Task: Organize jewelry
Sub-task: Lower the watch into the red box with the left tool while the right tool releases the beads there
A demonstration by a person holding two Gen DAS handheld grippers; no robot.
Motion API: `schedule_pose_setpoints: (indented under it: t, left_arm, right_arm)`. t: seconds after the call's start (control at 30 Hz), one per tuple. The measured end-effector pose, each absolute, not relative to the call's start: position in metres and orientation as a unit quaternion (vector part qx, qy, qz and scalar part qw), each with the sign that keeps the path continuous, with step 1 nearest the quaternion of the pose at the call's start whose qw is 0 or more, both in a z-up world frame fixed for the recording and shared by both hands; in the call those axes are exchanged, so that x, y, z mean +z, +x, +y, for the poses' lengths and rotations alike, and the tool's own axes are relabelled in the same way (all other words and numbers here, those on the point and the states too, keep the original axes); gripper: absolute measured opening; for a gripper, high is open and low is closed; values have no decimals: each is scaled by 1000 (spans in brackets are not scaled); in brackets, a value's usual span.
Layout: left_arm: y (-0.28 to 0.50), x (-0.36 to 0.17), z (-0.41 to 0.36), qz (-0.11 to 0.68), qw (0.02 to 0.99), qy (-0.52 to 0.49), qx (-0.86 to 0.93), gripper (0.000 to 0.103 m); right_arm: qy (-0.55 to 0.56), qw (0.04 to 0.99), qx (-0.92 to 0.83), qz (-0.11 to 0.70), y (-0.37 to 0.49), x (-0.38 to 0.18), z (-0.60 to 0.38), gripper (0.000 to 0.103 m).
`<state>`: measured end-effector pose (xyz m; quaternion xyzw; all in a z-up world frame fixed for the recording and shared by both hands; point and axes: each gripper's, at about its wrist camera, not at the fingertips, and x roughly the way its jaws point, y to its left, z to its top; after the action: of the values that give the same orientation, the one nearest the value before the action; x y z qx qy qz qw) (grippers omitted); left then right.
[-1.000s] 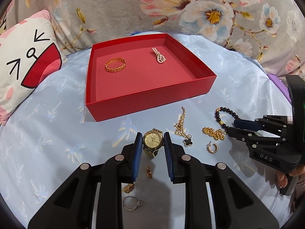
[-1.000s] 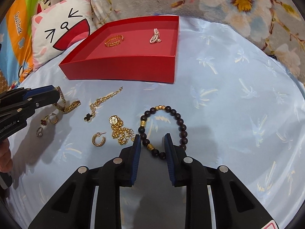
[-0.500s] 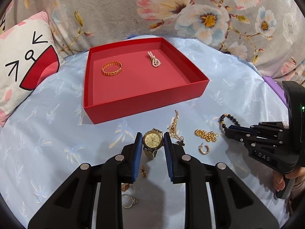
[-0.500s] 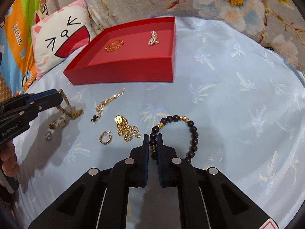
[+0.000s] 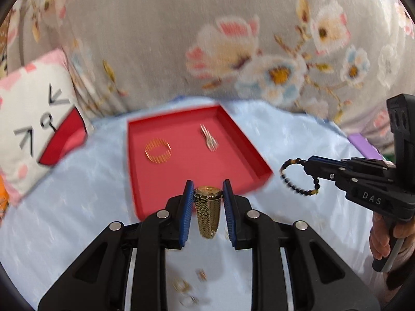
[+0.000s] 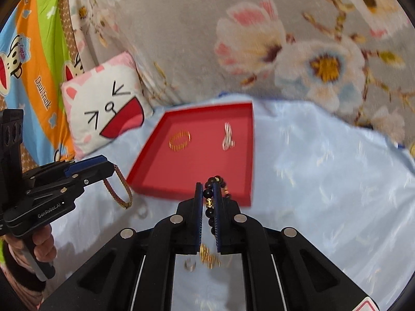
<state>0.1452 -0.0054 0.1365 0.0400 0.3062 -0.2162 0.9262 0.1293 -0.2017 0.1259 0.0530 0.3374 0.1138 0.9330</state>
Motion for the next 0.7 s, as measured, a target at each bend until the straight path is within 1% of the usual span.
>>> schedule_pose_setpoints:
  t: [0.13,0.23,0.33,0.4,0.7]
  left_arm:
    - [181,161,-8,283,938,48,-194,22]
    - [212,159,-9,287,941,46,-171,22]
    - [241,142,-6,306,940,39,-146,22]
    - [263,122,-5,332,933,35,-133,22]
    - [298,67,-10,381,918,42,-107,22]
  right_arm:
    - [48,941,103,319,167,144,-196,7]
    - [48,941,90,324,200,139,-195,7]
    - [46,935,77,343,229,122,-197,7]
    - [39,932,64,356,244,108,-199,7]
    - [27,905,78,417,283,50,-169,7]
